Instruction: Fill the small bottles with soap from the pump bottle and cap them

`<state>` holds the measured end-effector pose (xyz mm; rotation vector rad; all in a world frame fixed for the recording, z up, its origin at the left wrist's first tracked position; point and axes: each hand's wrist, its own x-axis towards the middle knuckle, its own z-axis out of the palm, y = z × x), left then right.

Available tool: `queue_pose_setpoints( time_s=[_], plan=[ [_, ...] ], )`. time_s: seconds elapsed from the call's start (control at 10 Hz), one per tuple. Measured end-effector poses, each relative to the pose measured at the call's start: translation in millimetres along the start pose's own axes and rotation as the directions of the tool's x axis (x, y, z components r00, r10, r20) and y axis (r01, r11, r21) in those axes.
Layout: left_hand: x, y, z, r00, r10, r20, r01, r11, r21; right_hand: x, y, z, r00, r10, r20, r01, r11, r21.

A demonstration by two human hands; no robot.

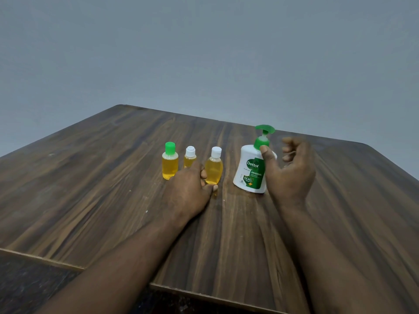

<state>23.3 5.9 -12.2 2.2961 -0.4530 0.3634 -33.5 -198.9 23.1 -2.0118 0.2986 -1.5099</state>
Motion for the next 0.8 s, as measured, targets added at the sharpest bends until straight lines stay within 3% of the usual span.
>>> queue_pose_setpoints(
  time_s=[0.1,0.2,0.4,0.6,0.7,0.8],
  plan=[
    [0.2,0.6,-0.8,1.000,-0.001,0.005,0.001,1.000,-0.005,5.8,8.7,-2.8,0.951,0.223,0.216,-0.259,0.953,0.155],
    [-1.0,0.8,-1.8,1.000,0.000,0.026,0.000,1.000,0.007,5.3,19.6,5.4,0.792,0.339,0.507,-0.541,0.774,0.328],
    [0.4,2.1,-0.7,0.999,0.031,0.025,-0.031,1.000,-0.006,1.7,30.9,14.2,0.717,0.268,0.644,-0.568,0.759,0.317],
    [-0.8,2.0,-0.5,0.999,0.043,0.021,-0.043,0.999,-0.001,-2.1,30.6,10.2,0.714,0.254,0.652,-0.559,0.768,0.313],
    [-3.2,4.1,-2.6,0.995,0.080,0.066,-0.085,0.992,0.088,-6.7,27.3,5.5,0.731,0.238,0.640,-0.419,0.896,0.145],
    [-12.3,11.1,-5.9,0.976,0.194,0.103,-0.214,0.945,0.245,-15.2,21.6,-0.8,0.796,0.259,0.546,-0.372,0.922,0.104]
  ],
)
